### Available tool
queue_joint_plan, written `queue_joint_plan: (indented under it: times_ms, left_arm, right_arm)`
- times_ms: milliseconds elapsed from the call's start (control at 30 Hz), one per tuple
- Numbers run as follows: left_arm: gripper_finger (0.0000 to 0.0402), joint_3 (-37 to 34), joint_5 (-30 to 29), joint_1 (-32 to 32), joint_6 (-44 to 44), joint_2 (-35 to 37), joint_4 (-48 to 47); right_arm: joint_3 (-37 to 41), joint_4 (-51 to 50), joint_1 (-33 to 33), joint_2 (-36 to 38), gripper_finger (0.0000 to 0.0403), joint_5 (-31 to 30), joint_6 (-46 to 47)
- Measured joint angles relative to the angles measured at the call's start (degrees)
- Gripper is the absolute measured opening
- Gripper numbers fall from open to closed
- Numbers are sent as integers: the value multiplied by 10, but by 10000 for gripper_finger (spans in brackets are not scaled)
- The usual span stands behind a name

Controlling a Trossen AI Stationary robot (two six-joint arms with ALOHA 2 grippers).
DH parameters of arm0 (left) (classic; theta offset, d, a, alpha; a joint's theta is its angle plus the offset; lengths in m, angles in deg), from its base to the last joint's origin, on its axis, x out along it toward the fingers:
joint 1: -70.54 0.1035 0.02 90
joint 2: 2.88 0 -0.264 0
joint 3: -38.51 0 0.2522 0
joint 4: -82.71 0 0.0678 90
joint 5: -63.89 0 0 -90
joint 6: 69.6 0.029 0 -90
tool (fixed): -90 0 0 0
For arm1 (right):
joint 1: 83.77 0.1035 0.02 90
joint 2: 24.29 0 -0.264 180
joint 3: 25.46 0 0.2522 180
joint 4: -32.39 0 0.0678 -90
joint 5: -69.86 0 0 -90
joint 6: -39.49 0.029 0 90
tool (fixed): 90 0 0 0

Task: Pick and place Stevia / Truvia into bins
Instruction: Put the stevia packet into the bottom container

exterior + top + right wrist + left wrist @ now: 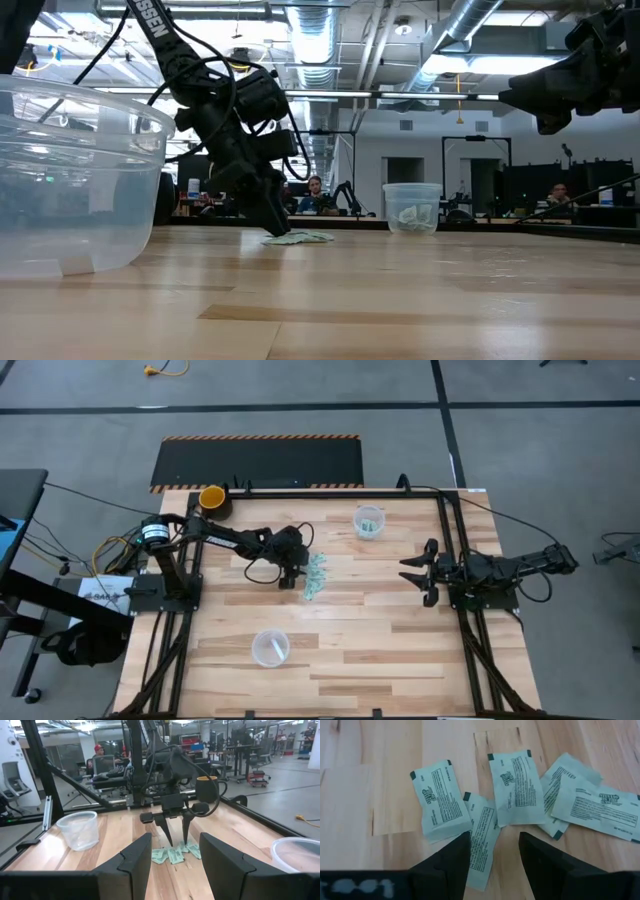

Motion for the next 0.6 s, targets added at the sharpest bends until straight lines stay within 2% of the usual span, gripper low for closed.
queue_joint_plan:
  times_ms: [467,600]
  left_arm:
    - [163,0,-17,-7,9,1,4]
    - [152,0,-15,-3,-2,1,-1]
  right_arm:
    - [0,0,0,0,159,-1,0]
    - [0,0,0,0,159,-1,0]
